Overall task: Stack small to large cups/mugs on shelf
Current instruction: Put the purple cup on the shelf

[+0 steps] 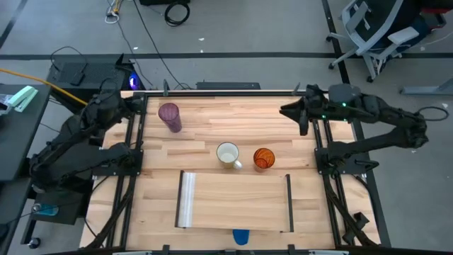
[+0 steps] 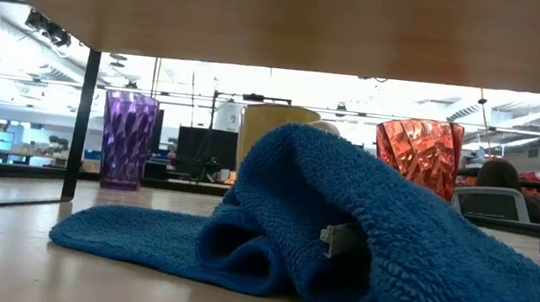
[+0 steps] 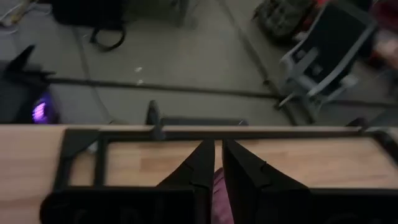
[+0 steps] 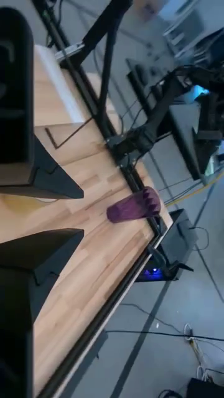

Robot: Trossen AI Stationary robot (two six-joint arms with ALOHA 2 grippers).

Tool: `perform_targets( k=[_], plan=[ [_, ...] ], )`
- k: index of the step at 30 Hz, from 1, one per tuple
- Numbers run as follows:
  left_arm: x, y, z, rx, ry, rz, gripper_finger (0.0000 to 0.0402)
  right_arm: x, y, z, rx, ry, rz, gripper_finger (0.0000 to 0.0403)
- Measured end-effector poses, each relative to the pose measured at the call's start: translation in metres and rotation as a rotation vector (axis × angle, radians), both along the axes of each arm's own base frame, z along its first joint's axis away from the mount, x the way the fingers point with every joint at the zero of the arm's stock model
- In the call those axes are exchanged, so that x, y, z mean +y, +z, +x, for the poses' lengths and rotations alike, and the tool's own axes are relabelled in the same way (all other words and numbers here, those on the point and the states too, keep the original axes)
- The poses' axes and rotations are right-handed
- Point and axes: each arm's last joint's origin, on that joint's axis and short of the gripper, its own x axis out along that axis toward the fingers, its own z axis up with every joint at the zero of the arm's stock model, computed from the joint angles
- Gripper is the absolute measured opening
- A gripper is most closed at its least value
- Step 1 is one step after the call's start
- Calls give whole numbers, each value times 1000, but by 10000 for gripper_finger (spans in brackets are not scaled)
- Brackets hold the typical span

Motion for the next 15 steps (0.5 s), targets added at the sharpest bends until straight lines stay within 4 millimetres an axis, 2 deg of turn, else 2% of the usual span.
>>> perform_targets(
  k=[3, 7, 12, 15],
  plan=[
    [6, 11, 2, 43, -3, -82, 35, 0, -20, -9, 11, -19, 32, 94],
    [20, 21, 12, 76, -43, -233, 40, 0, -41, -11, 47, -41, 73, 94],
    [48, 27, 22, 112, -147, -420, 48, 0, -53, -7, 87, -37, 76, 96],
    [70, 24, 24, 128, -183, -522, 52, 0, -55, -7, 93, -18, 79, 94]
  ],
)
